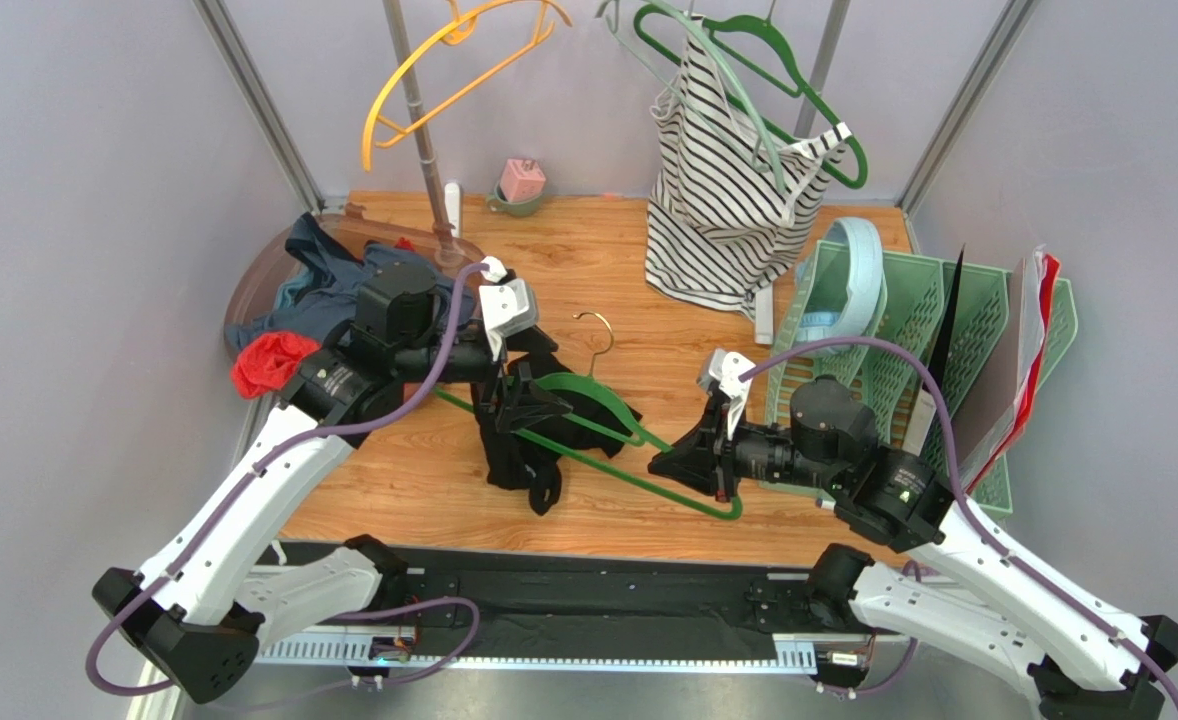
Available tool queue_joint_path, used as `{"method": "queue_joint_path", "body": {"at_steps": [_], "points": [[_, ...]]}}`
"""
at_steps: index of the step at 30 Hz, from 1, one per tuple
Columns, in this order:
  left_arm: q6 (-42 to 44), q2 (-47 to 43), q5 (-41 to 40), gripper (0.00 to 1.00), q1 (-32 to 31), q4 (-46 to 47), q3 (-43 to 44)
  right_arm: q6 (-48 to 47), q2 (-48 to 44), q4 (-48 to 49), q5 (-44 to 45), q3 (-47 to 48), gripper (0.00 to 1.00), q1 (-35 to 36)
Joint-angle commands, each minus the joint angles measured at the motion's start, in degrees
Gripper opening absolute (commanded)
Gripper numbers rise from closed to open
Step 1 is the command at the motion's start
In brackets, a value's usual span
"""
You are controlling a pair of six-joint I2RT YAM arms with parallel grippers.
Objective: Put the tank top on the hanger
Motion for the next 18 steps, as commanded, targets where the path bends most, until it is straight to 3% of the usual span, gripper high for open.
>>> {"method": "queue_joint_path", "body": {"at_steps": [1,4,9,15,18], "points": [[1.59,0.47,3.16,0.84,-0.86,0.72,0.74,-0.58,-0.88,3.54,-2.57,2.89,0.0,0.28],[1.32,1.44,5.01,0.68,-1.3,0.81,0.92,-1.37,-0.97,3.54,-1.96,2.71,0.0,0.2],[0.88,1.88,7.2,0.51,-2.27,0.63,1.0,-3.12,-0.88,3.37,-0.03,2.71,0.0,0.2],[0.09,1.97,12.3,0.11,-2.44,0.37,0.83,-7.6,-0.01,4.33,4.98,2.63,0.0,0.02],[0.18,1.45,13.18,0.0,-2.44,-0.07,0.74,-11.12,0.26,4.94,9.19,2.1,0.0,-0.42]]}}
